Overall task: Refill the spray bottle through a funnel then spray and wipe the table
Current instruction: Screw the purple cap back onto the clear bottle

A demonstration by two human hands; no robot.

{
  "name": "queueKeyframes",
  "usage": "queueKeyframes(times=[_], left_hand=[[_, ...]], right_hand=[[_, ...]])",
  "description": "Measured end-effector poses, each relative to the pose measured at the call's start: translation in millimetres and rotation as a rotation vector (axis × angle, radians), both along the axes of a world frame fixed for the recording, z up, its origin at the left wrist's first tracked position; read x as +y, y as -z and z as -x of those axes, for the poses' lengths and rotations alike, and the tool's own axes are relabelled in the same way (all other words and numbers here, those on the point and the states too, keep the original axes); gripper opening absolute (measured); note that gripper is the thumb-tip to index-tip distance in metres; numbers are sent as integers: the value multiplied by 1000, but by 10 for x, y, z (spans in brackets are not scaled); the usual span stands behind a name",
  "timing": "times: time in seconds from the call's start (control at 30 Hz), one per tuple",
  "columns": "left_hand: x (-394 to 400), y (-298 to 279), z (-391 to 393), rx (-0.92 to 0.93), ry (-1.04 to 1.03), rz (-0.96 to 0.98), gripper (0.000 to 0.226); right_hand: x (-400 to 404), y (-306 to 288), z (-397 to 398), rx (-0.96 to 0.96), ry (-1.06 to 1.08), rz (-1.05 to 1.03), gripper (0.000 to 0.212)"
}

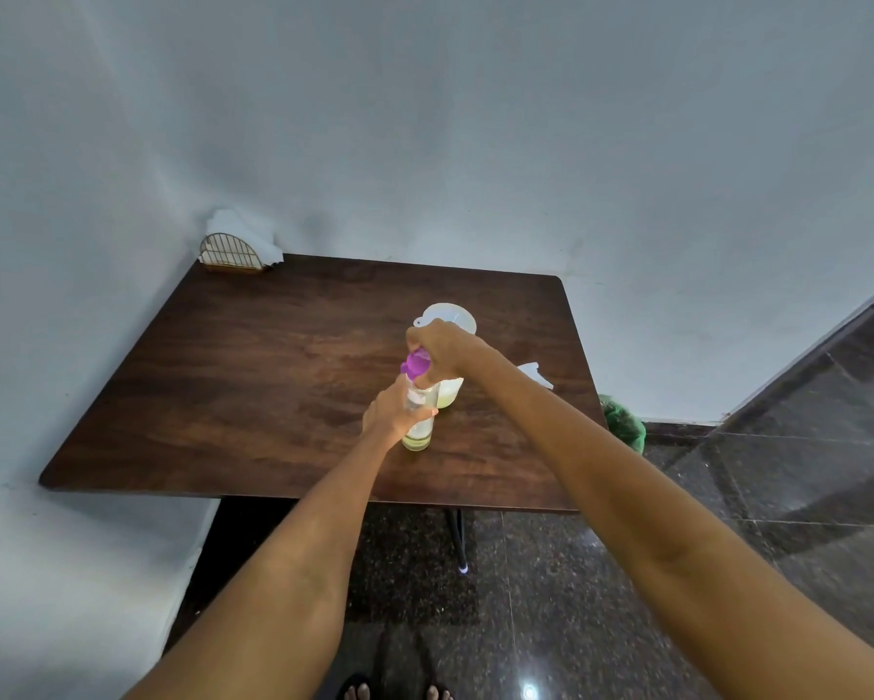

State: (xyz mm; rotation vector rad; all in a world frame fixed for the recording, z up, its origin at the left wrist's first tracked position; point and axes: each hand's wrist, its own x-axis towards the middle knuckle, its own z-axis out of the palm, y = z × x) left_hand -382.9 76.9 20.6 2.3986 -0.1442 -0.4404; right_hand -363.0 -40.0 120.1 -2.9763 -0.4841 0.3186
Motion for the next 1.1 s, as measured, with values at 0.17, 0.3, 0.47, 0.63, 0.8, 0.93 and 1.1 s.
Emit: queueKeyframes(times=[0.17, 0.3, 0.47, 0.63, 0.8, 0.93, 1.1], left_hand=[[-6, -6, 5, 12, -4, 18, 62], [-1, -28, -9, 14, -17, 17, 62], [6, -37, -4, 15, 0, 15, 67], [21, -58, -7, 32, 8, 36, 70], [-5, -51, -5, 10, 7, 24, 65], [6, -51, -1, 8, 7, 29, 64], [-6, -64, 6, 2, 20, 44, 67]], right_hand=[[49, 136, 94, -93, 198, 91, 63], [-33, 46, 33, 97, 41, -101, 57], [13, -31, 10, 50, 29, 44, 36], [-11, -68, 8, -58, 196, 55, 62], [-23, -79, 17, 77, 20, -8, 49], [58, -6, 61, -20, 145, 122, 55], [58, -4, 36, 55, 157, 52, 46]])
